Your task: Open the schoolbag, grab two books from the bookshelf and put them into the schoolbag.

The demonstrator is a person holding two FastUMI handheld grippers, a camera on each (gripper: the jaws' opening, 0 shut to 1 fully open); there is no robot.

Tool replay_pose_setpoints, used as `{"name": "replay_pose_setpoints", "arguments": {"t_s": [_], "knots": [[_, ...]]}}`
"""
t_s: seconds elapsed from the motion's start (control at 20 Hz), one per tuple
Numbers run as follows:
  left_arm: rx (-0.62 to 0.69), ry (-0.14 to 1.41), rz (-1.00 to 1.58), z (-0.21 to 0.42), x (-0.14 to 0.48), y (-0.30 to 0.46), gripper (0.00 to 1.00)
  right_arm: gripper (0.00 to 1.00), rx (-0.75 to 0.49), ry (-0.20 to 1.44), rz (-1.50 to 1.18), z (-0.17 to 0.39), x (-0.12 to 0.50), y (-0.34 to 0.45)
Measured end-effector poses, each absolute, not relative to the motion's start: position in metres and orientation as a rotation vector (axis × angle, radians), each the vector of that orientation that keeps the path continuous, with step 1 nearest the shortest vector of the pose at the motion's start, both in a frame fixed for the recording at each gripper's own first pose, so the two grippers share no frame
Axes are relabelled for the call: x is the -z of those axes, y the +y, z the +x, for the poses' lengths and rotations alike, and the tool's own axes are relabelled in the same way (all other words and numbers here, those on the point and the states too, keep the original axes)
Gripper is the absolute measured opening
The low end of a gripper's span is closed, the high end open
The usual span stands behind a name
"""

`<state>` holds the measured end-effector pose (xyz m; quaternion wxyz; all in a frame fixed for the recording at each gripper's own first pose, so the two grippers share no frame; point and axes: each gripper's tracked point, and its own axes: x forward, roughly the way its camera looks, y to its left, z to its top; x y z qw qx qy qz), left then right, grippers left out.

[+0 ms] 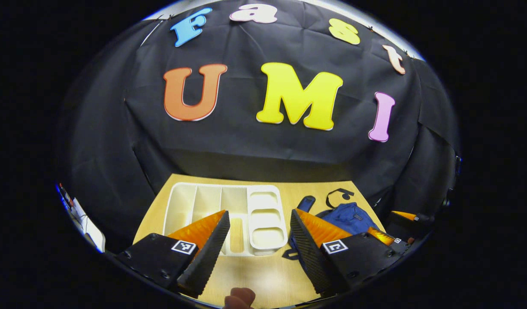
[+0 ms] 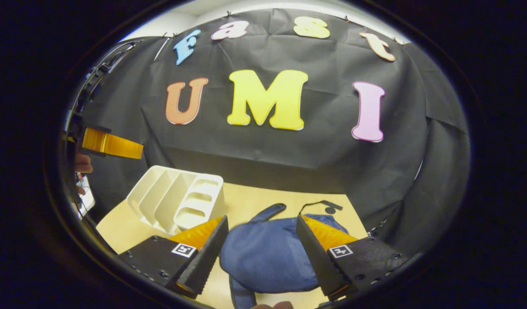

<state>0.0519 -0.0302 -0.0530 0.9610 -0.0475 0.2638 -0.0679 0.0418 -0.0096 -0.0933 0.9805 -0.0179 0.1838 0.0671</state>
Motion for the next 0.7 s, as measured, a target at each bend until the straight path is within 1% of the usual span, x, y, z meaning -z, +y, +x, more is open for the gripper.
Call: {"name": "replay_pose_setpoints", "arguments": {"t_s": [0.05,0.1,0.15,0.2,0.4,0.45,0.6,0.7], "knots": [[0.138,0.488,-0.094,0.053,0.038,-0.027,0.92,0.98,-0.129,0.344,-0.027,0.041,0.083,-0.007],[0.137,0.444,-0.095,0.053,0.026,-0.024,0.88,0.98,-0.119,0.320,-0.020,0.040,0.074,-0.007],[0.135,0.414,-0.099,0.055,0.016,-0.023,1.00,0.95,-0.108,0.298,-0.015,0.039,0.065,-0.008],[0.130,0.388,-0.103,0.056,0.007,-0.022,1.00,0.98,-0.098,0.276,-0.010,0.039,0.056,-0.008],[0.112,0.270,-0.101,0.053,-0.037,-0.015,1.00,0.95,-0.062,0.174,0.012,0.035,0.009,-0.012],[0.105,0.230,-0.077,0.053,-0.049,-0.014,1.00,0.98,-0.058,0.144,0.014,0.033,-0.004,-0.012],[0.079,0.108,-0.021,0.051,-0.091,0.003,0.99,0.98,-0.044,0.058,0.006,0.025,-0.041,-0.011],[0.096,0.095,-0.058,0.046,-0.101,-0.005,0.99,0.98,-0.050,0.016,0.009,0.021,-0.060,-0.003]]}}
